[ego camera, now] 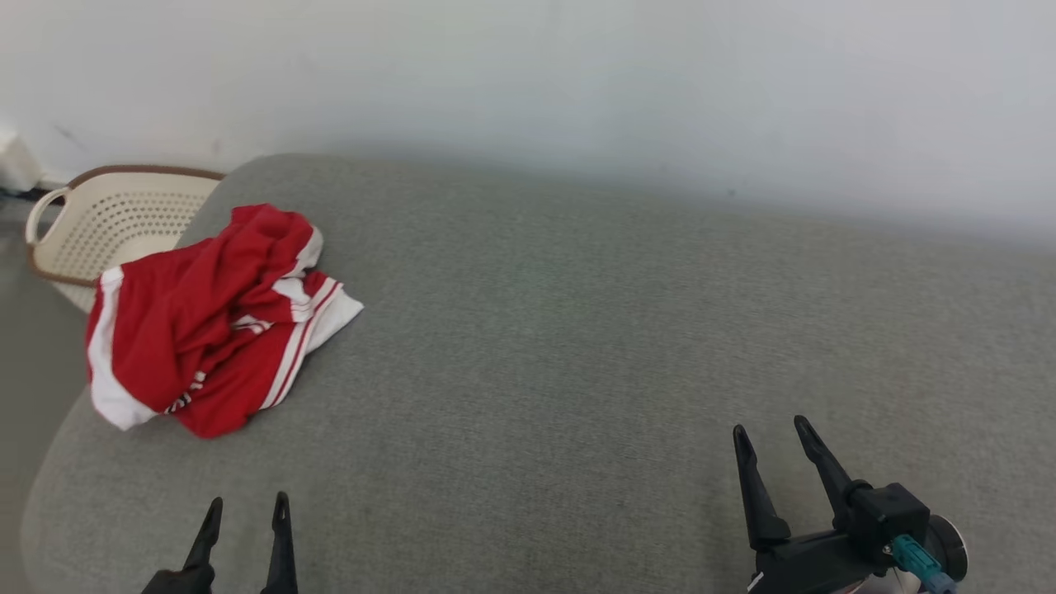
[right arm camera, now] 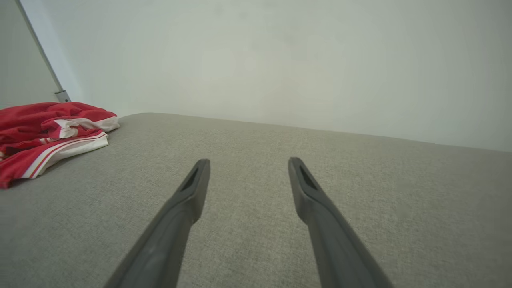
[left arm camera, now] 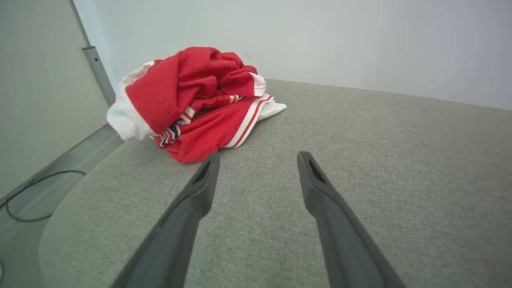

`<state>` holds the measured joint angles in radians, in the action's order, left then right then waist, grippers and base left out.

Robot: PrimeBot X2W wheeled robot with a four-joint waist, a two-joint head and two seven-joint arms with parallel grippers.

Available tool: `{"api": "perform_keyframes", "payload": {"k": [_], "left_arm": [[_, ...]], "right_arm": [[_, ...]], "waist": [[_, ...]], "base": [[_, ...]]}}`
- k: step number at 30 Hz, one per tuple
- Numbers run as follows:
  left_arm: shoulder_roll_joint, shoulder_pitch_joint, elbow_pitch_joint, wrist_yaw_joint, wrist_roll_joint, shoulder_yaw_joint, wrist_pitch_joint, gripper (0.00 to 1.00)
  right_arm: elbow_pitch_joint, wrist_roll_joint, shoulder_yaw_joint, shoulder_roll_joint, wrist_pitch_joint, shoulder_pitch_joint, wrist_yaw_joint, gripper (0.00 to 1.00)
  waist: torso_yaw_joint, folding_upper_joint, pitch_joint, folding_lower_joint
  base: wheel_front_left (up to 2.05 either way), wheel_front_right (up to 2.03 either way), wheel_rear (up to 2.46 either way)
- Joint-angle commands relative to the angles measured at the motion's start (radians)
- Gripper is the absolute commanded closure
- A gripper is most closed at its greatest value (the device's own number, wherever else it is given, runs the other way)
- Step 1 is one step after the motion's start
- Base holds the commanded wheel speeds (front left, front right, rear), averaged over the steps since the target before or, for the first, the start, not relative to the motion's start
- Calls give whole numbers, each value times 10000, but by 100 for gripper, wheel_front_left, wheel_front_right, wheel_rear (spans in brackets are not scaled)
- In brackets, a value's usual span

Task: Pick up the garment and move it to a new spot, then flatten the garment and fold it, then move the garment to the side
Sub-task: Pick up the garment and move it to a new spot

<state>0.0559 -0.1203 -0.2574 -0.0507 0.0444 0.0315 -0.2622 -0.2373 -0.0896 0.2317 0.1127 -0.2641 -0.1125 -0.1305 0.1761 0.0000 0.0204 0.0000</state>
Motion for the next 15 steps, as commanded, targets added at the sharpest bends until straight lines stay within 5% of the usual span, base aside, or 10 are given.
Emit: {"api": "perform_keyframes", "payload": {"k": [1,9,15], "left_arm": [[-6,217,-10,0,66,129,-42,0],[-46,200,8,84,107,316,-40,0],[-57,-32,-54,314,298,442,-40,0]], "right_arm": [[0,-55,82,9,-6,-75,-4,0],[-127,35,111,126,-7,-282,-4,0],[-205,-51,156,234,-6,-454,-4,0]], "waist": [[1127,0,178,0],[2316,0,530,0],[2237,0,899,0]], "base": [[0,0,0],[0,0,0],[0,0,0]]}}
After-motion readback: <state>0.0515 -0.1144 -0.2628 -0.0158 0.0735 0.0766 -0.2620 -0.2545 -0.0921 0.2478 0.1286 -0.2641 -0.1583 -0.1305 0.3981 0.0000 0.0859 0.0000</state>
